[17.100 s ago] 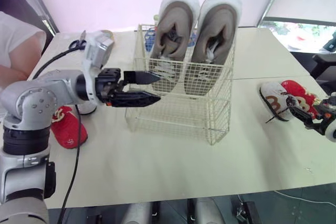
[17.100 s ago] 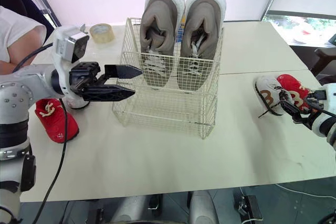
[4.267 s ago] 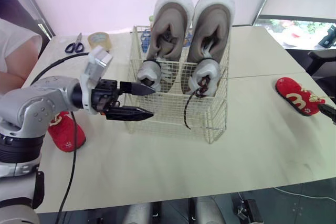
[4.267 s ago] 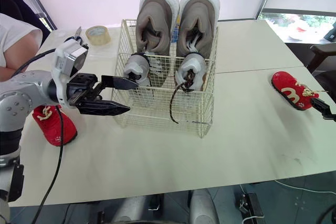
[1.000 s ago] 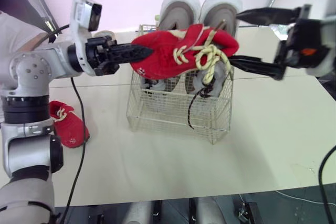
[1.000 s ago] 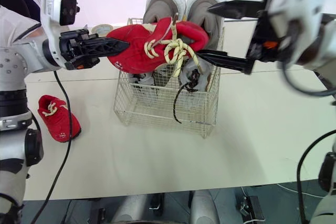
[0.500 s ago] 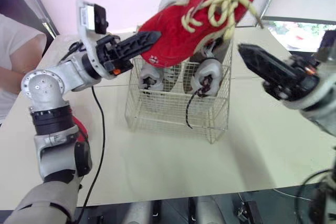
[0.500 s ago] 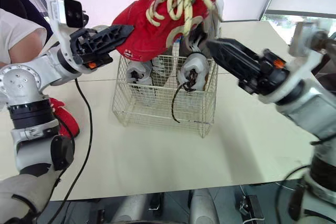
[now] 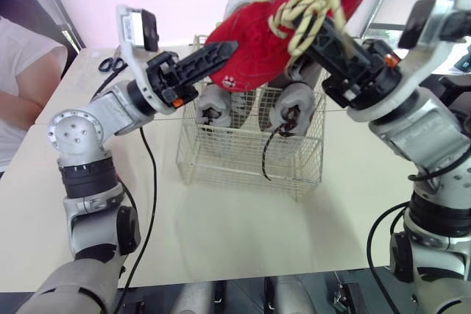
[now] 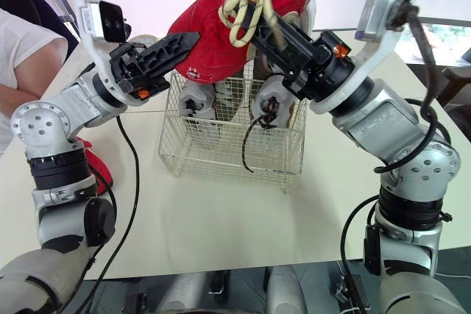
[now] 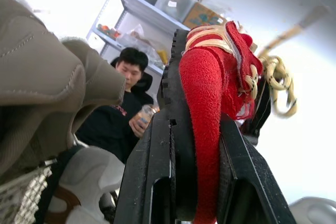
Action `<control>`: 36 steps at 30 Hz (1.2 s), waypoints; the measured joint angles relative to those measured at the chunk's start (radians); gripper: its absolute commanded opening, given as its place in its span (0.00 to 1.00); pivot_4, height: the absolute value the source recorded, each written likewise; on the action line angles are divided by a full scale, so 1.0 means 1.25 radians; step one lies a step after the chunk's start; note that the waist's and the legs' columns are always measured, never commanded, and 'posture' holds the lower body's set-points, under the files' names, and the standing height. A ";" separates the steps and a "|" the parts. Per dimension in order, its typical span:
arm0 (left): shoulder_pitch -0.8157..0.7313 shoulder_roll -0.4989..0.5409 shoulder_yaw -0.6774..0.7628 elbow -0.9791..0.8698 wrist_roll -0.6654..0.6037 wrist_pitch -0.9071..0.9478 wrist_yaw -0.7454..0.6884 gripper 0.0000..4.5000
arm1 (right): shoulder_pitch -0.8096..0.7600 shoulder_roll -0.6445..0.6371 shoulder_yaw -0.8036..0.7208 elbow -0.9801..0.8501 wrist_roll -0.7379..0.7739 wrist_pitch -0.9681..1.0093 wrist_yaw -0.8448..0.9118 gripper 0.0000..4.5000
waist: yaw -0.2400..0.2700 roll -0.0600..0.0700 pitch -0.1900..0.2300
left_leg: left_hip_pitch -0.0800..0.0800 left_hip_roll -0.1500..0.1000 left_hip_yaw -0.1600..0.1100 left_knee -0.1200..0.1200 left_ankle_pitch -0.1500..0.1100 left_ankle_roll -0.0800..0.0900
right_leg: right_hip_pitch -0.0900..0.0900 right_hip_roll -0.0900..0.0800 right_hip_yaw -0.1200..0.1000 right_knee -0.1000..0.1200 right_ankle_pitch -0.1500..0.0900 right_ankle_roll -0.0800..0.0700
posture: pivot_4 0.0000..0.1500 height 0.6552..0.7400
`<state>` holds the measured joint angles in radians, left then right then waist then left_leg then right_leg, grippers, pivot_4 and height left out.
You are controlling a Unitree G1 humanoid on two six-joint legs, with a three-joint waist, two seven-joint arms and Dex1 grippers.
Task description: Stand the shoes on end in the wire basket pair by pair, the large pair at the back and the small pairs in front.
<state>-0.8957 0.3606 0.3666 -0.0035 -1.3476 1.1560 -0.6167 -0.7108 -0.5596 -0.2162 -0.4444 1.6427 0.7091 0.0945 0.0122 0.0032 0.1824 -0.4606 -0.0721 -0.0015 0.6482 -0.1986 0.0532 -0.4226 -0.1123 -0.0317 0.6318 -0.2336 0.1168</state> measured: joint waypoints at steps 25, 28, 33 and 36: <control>0.072 0.322 -0.160 0.006 0.282 -0.142 -0.307 0.99 | -0.031 -0.429 -0.024 0.096 -0.168 0.206 0.479 0.11 | -0.001 0.000 0.000 | 0.000 0.000 0.001 -0.002 -0.002 -0.001 | -0.002 -0.002 0.000 -0.007 -0.001 -0.001 | 1.00 1.00; 0.057 0.321 -0.160 0.024 0.302 -0.162 -0.319 0.99 | 0.002 -0.472 0.022 0.087 -0.301 0.169 0.602 0.11 | -0.001 0.000 0.000 | -0.001 0.000 0.001 -0.003 -0.003 0.000 | -0.002 -0.002 0.000 -0.009 -0.001 -0.001 | 1.00 1.00; 0.060 0.306 -0.159 0.022 0.305 -0.164 -0.322 0.99 | 0.044 -0.471 0.105 0.042 -0.485 0.081 0.710 0.11 | -0.001 0.001 0.000 | -0.003 0.000 0.001 -0.003 -0.004 0.000 | -0.004 -0.003 0.000 -0.010 0.000 -0.001 | 1.00 1.00; 0.063 0.305 -0.157 0.016 0.305 -0.164 -0.322 0.99 | 0.070 -0.471 0.128 0.020 -0.584 0.018 0.741 0.11 | 0.000 0.001 0.000 | -0.003 0.000 0.001 -0.004 -0.004 0.000 | -0.004 -0.003 0.000 -0.009 0.000 -0.001 | 1.00 1.00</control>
<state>-0.8170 0.7425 0.1700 0.0158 -0.9662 0.9512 -1.0191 -0.6234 -1.1478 -0.0565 -0.4192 0.9126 0.7321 1.0208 0.0116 0.0039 0.1829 -0.4640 -0.0719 -0.0006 0.6437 -0.2032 0.0533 -0.4277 -0.1156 -0.0322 0.6201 -0.2339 0.1162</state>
